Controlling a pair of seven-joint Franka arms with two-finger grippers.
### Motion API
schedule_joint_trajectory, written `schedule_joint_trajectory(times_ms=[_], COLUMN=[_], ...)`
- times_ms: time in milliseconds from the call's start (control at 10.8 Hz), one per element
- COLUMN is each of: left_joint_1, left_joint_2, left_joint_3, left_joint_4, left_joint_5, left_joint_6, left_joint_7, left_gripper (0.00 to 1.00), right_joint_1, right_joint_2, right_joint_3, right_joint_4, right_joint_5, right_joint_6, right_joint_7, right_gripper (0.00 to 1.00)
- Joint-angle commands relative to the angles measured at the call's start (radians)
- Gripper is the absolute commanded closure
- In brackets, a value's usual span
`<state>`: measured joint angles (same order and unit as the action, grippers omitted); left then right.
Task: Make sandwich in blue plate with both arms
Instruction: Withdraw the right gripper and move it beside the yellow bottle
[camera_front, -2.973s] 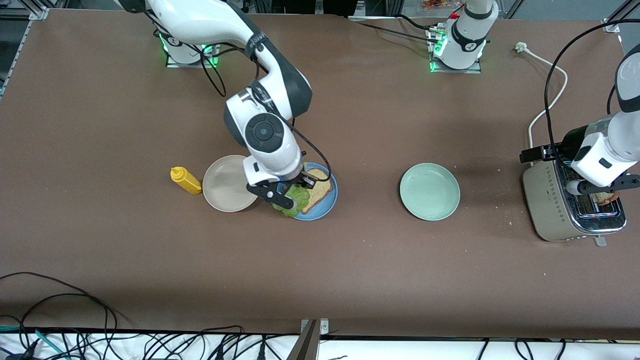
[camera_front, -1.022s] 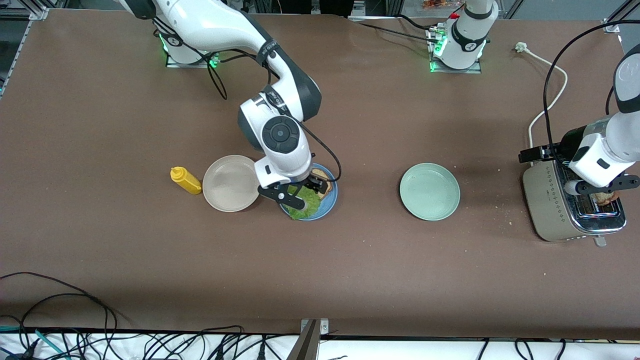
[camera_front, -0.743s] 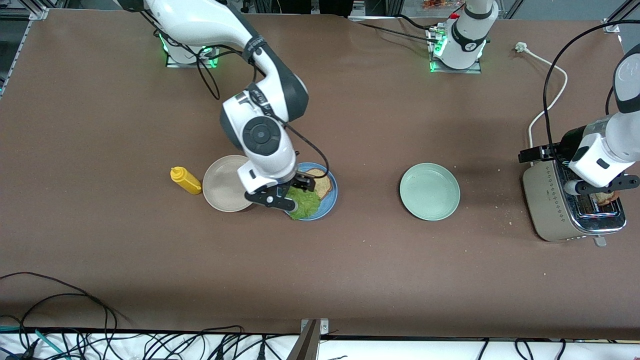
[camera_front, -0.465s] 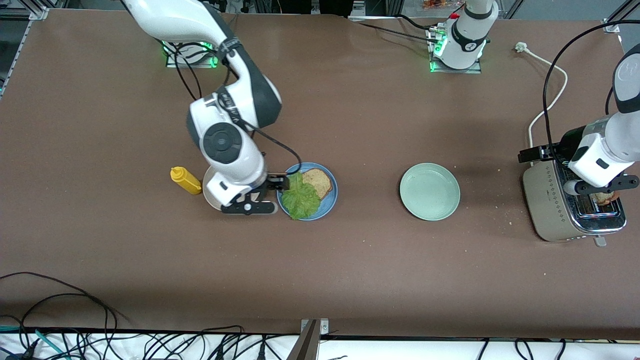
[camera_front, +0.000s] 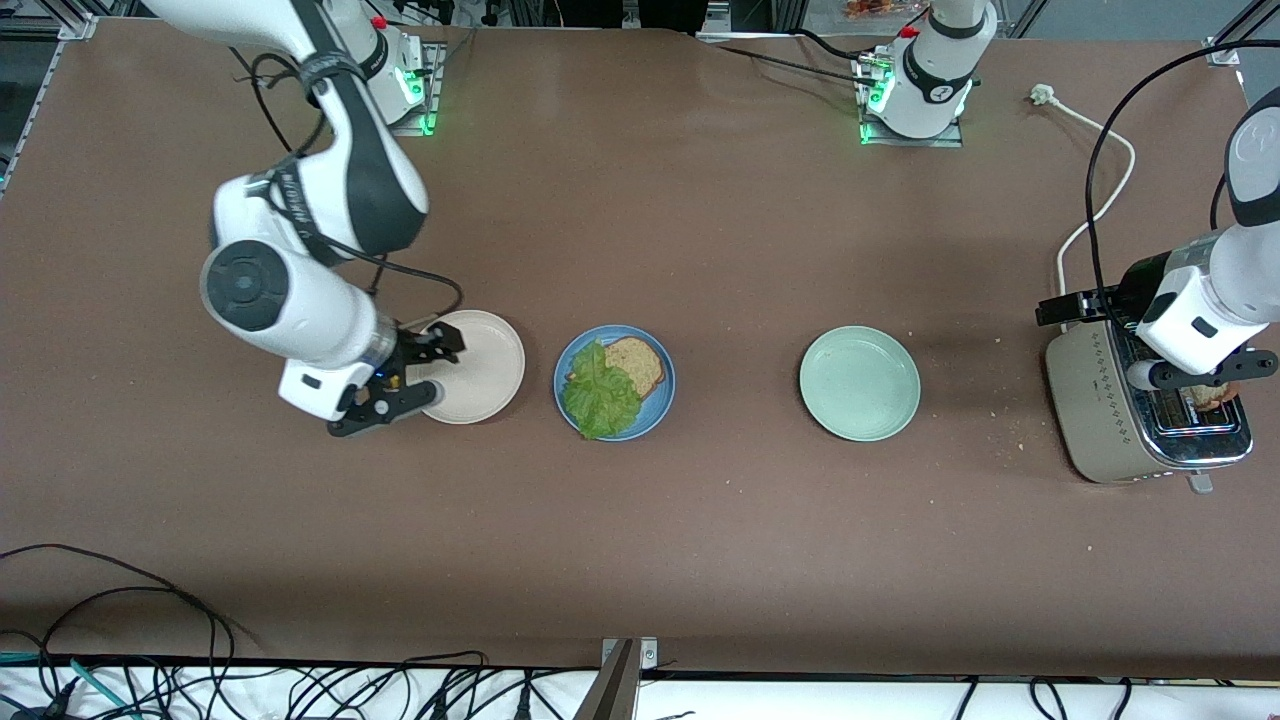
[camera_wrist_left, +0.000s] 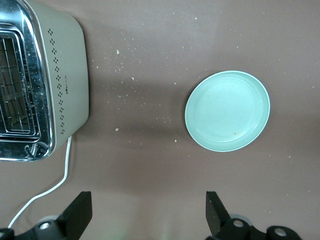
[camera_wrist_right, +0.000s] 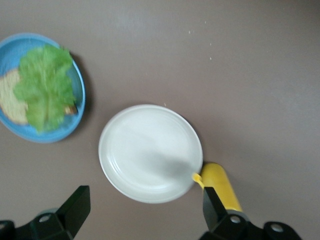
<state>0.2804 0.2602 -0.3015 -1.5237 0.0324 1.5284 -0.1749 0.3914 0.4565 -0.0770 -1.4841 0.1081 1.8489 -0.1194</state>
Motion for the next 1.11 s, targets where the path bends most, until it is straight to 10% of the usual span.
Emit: schedule_joint_trajectory(times_ms=[0, 650, 1022], left_joint_1=[-0.001, -0.001, -0.001], left_joint_2=[-0.001, 0.002, 0.002], left_joint_3=[-0.002, -0.002, -0.002], left_joint_4=[-0.001, -0.004, -0.004], left_joint_5=[0.027, 0.027, 0.027], left_joint_6=[-0.002, -0.002, -0.002], left_joint_7=[0.017, 0.017, 0.017], left_gripper=[0.0, 0.01, 0.01], right_joint_1=[-0.126, -0.314, -0.423], right_joint_2=[-0.088, -0.15, -0.09], right_joint_3=[0.037, 0.031, 0.004], right_joint_4=[-0.074, -0.106, -0.151], right_joint_5=[-0.002, 0.007, 0.191], right_joint_6=[-0.075, -0.203, -0.192], right_joint_7=[-0.335, -0.995, -1.376], right_gripper=[0.0, 0.0, 0.0])
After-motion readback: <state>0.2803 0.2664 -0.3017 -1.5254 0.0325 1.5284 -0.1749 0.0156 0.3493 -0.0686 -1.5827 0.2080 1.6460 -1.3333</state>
